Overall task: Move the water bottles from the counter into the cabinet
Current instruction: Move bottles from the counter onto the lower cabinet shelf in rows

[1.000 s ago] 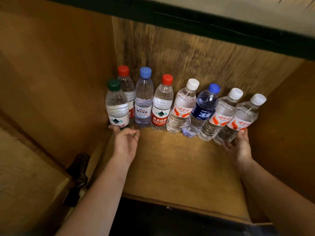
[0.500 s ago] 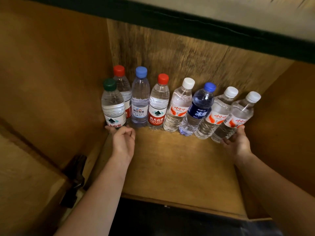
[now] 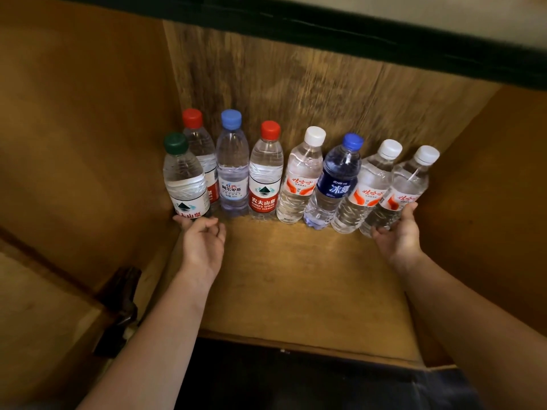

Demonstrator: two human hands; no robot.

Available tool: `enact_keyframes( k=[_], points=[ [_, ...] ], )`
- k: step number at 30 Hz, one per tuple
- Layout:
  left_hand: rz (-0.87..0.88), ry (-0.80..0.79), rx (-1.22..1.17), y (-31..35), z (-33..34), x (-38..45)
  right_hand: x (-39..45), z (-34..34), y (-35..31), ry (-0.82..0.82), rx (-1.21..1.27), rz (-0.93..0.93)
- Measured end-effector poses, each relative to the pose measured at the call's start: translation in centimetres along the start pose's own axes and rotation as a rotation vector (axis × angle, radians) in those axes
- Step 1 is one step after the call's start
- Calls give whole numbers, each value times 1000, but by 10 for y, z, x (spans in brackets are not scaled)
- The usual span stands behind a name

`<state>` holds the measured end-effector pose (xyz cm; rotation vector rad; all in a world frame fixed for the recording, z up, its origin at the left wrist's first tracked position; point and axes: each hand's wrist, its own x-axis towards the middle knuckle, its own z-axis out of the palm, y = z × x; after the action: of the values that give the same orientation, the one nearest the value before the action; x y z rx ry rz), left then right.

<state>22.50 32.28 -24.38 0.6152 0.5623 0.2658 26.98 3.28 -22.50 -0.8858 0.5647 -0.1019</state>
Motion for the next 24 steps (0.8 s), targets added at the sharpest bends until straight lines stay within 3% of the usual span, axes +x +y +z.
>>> enact_keyframes(
  k=[5, 11, 19, 24],
  points=[
    [-80, 3, 99, -2, -10, -12, -5, -7, 0, -32, -88, -20],
    [-202, -143, 512, -16, -18, -61, -61, -37, 7, 16, -436, -21],
    [-211, -365, 945, -86, 1, -175, -181, -136, -19, -368, -760, 92],
    [-293, -585, 1107, -147, 8, -240, -217, -221, -53, -444, -764, 78]
  ],
)
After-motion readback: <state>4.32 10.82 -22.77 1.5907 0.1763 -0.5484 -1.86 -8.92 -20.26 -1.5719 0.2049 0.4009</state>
